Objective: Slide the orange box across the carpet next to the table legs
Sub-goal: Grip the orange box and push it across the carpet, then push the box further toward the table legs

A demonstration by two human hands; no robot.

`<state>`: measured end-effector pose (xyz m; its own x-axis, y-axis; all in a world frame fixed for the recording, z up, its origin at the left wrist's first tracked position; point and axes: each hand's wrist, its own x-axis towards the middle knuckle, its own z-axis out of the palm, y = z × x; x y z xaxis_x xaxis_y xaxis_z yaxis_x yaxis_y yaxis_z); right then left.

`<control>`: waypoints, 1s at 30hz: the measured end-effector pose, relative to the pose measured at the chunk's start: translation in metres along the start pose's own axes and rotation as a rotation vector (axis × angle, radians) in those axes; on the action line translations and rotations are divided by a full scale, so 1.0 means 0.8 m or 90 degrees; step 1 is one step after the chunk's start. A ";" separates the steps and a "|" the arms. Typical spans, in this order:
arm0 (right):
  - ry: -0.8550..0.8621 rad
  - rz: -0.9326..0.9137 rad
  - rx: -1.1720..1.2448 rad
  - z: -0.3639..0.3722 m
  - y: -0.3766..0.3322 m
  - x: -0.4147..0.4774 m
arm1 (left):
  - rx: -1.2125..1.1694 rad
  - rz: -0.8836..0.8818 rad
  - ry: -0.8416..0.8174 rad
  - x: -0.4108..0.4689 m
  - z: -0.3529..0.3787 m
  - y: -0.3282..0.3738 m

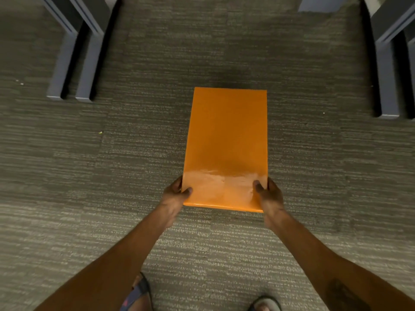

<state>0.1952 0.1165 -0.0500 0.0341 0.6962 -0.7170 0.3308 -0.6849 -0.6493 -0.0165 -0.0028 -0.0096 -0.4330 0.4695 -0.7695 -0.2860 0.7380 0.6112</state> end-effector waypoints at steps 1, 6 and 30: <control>-0.001 -0.002 -0.003 0.002 -0.001 -0.003 | 0.003 -0.003 0.005 -0.001 -0.003 0.001; -0.012 0.005 0.009 0.020 -0.014 -0.020 | 0.017 -0.011 0.018 -0.011 -0.032 0.012; 0.002 -0.130 0.020 0.244 -0.134 0.025 | 0.035 0.218 -0.037 0.131 -0.222 0.077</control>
<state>-0.0235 0.1622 -0.0445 -0.0273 0.8218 -0.5691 0.3011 -0.5361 -0.7886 -0.2314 0.0059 -0.0194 -0.4454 0.7202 -0.5319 -0.0861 0.5569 0.8261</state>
